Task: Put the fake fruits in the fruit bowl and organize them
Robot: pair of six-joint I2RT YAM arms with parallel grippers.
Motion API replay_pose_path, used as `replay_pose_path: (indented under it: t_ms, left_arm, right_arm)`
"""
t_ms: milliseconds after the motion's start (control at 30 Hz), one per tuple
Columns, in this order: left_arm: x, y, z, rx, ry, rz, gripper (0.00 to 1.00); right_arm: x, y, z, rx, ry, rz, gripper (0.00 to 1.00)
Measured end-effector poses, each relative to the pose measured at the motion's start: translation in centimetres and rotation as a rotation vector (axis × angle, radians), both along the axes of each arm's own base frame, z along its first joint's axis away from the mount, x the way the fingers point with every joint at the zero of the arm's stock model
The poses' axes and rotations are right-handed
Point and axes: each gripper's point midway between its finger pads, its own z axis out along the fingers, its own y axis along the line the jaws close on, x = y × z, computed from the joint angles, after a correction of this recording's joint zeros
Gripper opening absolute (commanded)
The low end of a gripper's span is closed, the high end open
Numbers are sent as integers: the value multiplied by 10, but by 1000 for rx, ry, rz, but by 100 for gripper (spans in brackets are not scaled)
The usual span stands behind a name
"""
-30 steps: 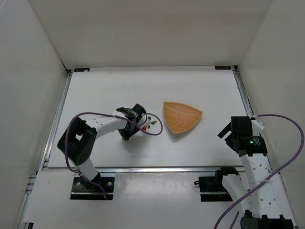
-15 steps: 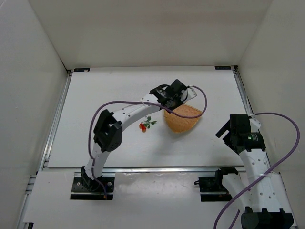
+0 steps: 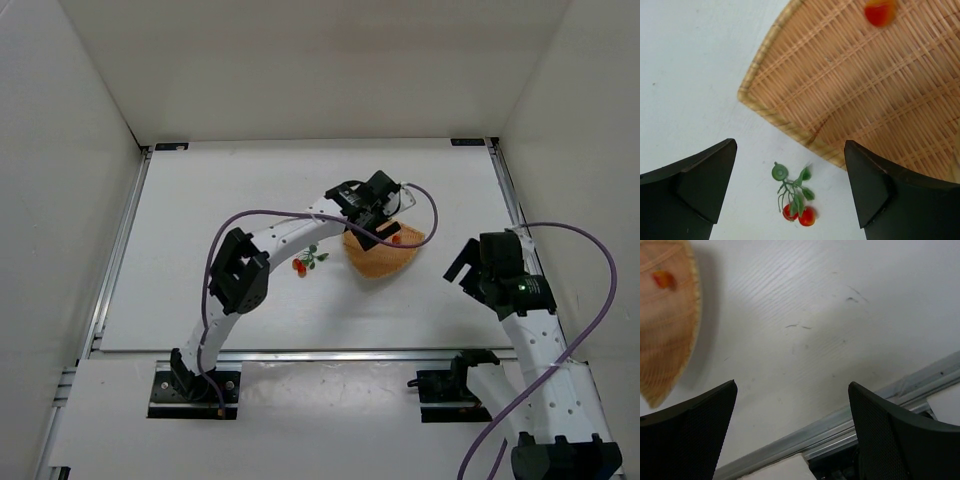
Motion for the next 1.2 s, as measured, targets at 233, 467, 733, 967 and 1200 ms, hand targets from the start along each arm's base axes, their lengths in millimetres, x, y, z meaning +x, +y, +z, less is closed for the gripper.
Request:
replay_pose_path:
  t_ms: [233,467,733,967,1200]
  left_arm:
    - [39,106,62,-91,-53,259,100]
    - [70,323,69,-83,-72,770,100]
    - [5,401,15,-51,112,982,100]
    - [-19,418,2,-86,177,1053,100]
    - [-22,419,-2,-100,193,1062,100]
  right_arm:
    - [35,83,27,17,-66,383,95]
    - [70,239,29,-38,4,796,93]
    - [85,369,-28,-60,108,1029,80]
    - [86,392,-88,-73,251,1049,70]
    - [85,394,-114,-79,314,1020,57]
